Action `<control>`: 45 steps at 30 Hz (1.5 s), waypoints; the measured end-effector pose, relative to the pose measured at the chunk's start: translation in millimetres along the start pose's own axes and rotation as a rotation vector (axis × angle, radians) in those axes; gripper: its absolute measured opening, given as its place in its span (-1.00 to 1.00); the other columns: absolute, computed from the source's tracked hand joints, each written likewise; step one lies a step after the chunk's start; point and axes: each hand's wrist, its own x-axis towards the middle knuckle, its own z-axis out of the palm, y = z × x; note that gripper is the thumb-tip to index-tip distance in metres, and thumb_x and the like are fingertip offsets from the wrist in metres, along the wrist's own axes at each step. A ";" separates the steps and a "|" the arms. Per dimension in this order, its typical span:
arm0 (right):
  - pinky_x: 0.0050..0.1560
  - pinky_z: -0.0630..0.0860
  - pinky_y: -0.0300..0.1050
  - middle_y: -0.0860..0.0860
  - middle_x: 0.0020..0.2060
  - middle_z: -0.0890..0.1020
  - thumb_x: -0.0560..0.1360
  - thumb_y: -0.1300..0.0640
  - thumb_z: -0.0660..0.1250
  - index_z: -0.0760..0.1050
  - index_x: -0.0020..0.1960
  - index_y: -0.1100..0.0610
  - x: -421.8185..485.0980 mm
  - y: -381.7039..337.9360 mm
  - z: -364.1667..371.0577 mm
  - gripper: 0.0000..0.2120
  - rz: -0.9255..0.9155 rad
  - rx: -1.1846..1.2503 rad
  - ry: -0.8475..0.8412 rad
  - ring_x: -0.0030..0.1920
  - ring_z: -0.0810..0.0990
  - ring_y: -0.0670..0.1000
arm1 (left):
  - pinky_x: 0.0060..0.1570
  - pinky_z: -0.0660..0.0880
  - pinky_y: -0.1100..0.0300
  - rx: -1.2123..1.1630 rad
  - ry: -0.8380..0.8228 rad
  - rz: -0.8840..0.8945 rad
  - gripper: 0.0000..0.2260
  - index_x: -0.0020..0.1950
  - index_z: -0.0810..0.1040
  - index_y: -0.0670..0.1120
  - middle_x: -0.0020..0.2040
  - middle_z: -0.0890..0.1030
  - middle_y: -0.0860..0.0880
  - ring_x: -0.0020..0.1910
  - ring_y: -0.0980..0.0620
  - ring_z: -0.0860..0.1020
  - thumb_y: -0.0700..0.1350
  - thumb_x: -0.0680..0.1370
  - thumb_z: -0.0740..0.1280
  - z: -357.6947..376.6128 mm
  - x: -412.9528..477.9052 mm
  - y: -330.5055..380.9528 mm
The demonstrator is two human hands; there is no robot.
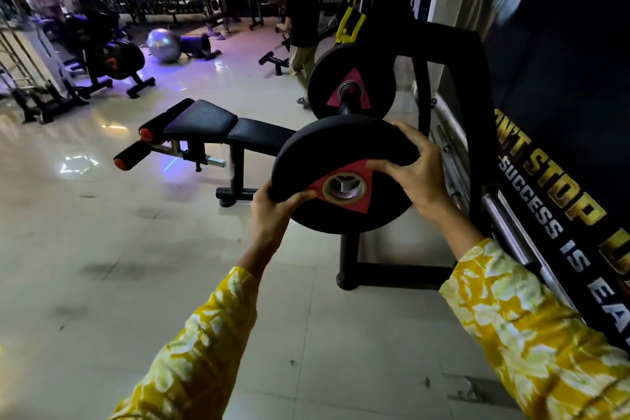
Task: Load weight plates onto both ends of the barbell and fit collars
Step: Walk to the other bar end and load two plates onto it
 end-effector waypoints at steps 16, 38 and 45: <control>0.37 0.17 -0.33 0.11 0.35 0.36 0.48 0.03 0.34 0.24 0.40 0.27 23.6 25.6 16.8 -0.40 -0.199 -0.331 0.235 0.36 0.27 -0.07 | 0.26 0.37 0.14 0.346 0.196 0.450 -0.53 0.35 0.34 -0.20 0.29 0.46 -0.20 0.29 -0.07 0.41 -0.05 0.51 0.36 37.2 52.6 12.0; 0.47 -0.22 -0.04 -0.07 0.50 -0.25 0.63 -0.06 -0.15 -0.22 0.51 0.06 128.0 145.7 63.7 -0.49 -0.615 -0.989 0.425 0.49 -0.22 -0.07 | 0.47 -0.21 0.06 0.959 0.315 1.074 -0.50 0.53 -0.16 -0.03 0.55 0.00 -0.02 0.50 0.14 -0.12 0.04 0.66 -0.04 102.7 199.5 -37.8; 0.47 -0.23 -0.03 -0.06 0.49 -0.28 0.63 -0.08 -0.16 -0.25 0.50 0.07 180.4 175.8 82.9 -0.47 -0.544 -0.935 0.462 0.49 -0.23 -0.08 | 0.46 -0.21 0.06 0.967 0.315 1.046 -0.46 0.52 -0.20 -0.02 0.53 -0.22 0.10 0.50 0.15 -0.14 0.02 0.64 0.00 126.1 251.1 -54.6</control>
